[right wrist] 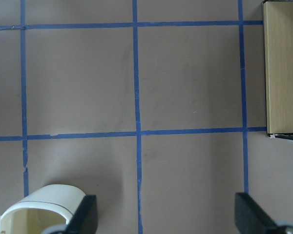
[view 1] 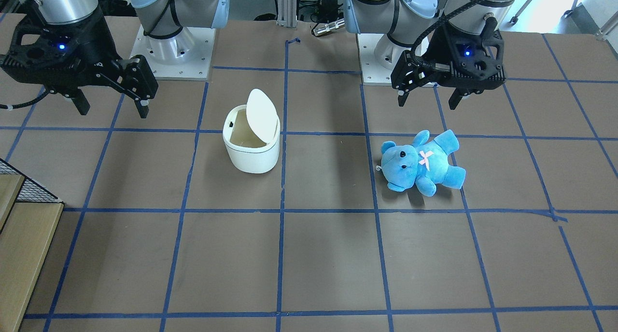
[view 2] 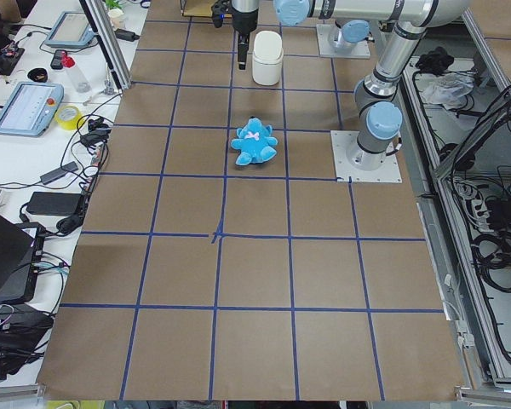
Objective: Open trash can with right arm
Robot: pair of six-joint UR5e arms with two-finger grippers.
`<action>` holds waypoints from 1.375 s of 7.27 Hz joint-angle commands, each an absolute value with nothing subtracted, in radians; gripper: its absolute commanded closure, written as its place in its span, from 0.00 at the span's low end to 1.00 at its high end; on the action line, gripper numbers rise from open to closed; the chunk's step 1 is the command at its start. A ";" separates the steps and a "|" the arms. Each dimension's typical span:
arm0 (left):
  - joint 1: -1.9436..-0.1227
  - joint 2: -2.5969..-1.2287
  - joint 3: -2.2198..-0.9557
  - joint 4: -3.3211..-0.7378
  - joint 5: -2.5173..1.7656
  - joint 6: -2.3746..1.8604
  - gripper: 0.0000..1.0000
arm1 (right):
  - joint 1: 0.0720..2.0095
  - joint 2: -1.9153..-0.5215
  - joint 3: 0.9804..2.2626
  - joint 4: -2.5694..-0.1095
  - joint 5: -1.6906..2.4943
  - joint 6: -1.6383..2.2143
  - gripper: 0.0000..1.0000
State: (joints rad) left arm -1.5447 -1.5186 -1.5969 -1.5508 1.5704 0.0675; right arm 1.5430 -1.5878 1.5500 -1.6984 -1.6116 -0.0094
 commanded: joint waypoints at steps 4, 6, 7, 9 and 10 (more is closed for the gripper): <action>-1.545 -1.519 -1.597 -1.551 1.569 0.067 0.00 | 1.551 -1.585 1.546 -1.667 -1.565 0.020 0.00; -1.545 -1.519 -1.597 -1.551 1.571 0.067 0.00 | 1.551 -1.585 1.548 -1.666 -1.566 0.020 0.00; -1.545 -1.519 -1.597 -1.551 1.571 0.067 0.00 | 1.551 -1.585 1.548 -1.666 -1.565 0.018 0.00; -1.545 -1.519 -1.597 -1.551 1.571 0.067 0.00 | 1.551 -1.583 1.548 -1.666 -1.563 0.017 0.00; -1.545 -1.519 -1.597 -1.551 1.569 0.067 0.00 | 1.551 -1.583 1.548 -1.664 -1.563 0.017 0.00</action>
